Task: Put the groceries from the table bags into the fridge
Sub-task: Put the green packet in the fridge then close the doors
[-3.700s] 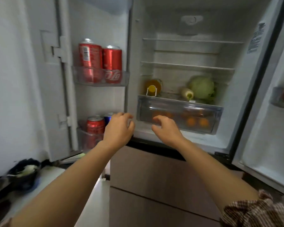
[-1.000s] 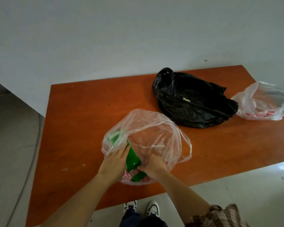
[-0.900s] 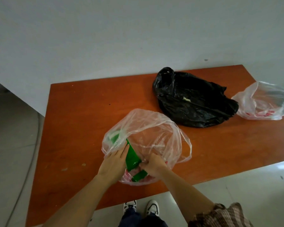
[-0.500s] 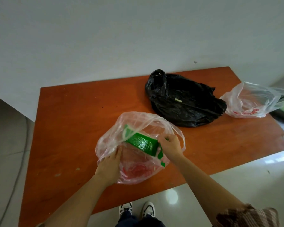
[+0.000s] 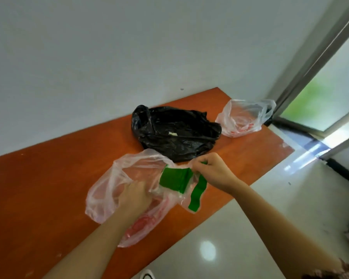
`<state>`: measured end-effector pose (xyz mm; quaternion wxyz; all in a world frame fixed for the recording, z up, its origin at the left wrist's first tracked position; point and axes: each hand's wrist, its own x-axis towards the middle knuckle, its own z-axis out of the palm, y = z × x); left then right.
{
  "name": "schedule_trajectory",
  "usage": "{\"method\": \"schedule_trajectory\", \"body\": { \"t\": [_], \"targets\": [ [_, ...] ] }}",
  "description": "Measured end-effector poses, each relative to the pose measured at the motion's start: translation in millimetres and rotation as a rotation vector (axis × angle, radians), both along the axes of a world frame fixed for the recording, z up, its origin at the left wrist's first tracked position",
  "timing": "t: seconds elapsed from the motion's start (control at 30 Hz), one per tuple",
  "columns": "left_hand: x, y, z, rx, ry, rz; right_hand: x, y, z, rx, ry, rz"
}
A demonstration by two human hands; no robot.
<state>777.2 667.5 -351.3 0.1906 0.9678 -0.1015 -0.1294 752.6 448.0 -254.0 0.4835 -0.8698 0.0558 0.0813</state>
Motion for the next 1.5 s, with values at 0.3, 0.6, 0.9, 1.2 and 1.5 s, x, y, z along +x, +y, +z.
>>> {"method": "schedule_trajectory", "body": {
  "t": [0.3,0.6,0.9,1.2,1.5],
  "targets": [
    [16,-125,66,0.401,-0.035,-0.165,-62,-125,67,-0.034,-0.271,-0.311],
    [-45,-333,126,0.324,-0.281,-0.363,-174,-300,88,-0.112,-0.324,-0.625],
    [-151,-586,163,-0.176,-0.345,-0.654,-304,-465,135,-0.216,-0.377,-0.94],
    [-242,-823,209,-0.389,-0.42,-1.073,-415,-653,167,-0.35,-0.384,-1.274],
    [-327,-1039,263,-0.584,-0.403,-1.43,-508,-802,226,-0.458,-0.448,-1.585]
  ]
}}
